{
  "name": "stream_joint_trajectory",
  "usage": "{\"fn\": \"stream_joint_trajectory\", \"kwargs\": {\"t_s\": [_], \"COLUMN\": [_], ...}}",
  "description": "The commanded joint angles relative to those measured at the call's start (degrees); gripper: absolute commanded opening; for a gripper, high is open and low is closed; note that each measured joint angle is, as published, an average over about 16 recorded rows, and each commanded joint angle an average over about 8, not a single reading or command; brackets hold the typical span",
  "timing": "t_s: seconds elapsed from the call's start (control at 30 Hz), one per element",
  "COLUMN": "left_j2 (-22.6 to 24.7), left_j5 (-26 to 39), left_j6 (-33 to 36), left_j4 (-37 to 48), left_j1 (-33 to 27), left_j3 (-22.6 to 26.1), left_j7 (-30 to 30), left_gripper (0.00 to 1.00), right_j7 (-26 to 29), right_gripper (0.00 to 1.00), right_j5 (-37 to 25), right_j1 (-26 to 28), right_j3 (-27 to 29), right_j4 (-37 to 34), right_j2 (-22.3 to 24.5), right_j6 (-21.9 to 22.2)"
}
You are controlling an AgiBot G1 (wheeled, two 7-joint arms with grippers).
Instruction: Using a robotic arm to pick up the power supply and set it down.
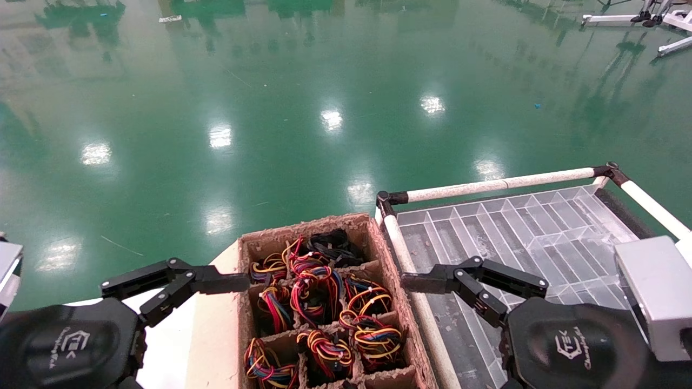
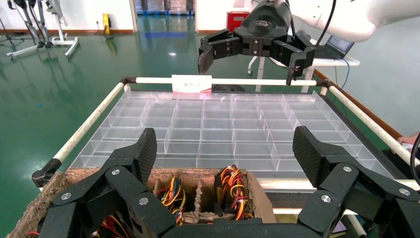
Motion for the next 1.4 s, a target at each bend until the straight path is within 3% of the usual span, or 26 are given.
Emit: {"fn": "stream_joint_trajectory", "kwargs": {"t_s": [0.03, 0.43, 0.47, 0.7, 0.73, 1.4], "left_j2": [0.00, 0.00, 0.00, 0.00, 0.00, 0.00], "left_j5": [0.00, 0.00, 0.00, 0.00, 0.00, 0.00], "left_j6": [0.00, 0.00, 0.00, 0.00, 0.00, 0.00], "left_j4": [0.00, 0.00, 0.00, 0.00, 0.00, 0.00], "left_j1": [0.00, 0.00, 0.00, 0.00, 0.00, 0.00], "left_j3": [0.00, 0.00, 0.00, 0.00, 0.00, 0.00], "left_j7": [0.00, 0.00, 0.00, 0.00, 0.00, 0.00], "left_gripper": [1.00, 1.00, 0.92, 0.05, 0.00, 0.00], "right_j7": [0.00, 0.00, 0.00, 0.00, 0.00, 0.00], "right_gripper": [1.00, 1.00, 1.00, 1.00, 1.00, 1.00], "right_j5": [0.00, 0.00, 0.00, 0.00, 0.00, 0.00], "right_j1": [0.00, 0.00, 0.00, 0.00, 0.00, 0.00], "right_j3": [0.00, 0.00, 0.00, 0.00, 0.00, 0.00], "right_j4": [0.00, 0.00, 0.00, 0.00, 0.00, 0.00], "right_j2": [0.00, 0.00, 0.00, 0.00, 0.00, 0.00], "right_j6": [0.00, 0.00, 0.00, 0.00, 0.00, 0.00]}}
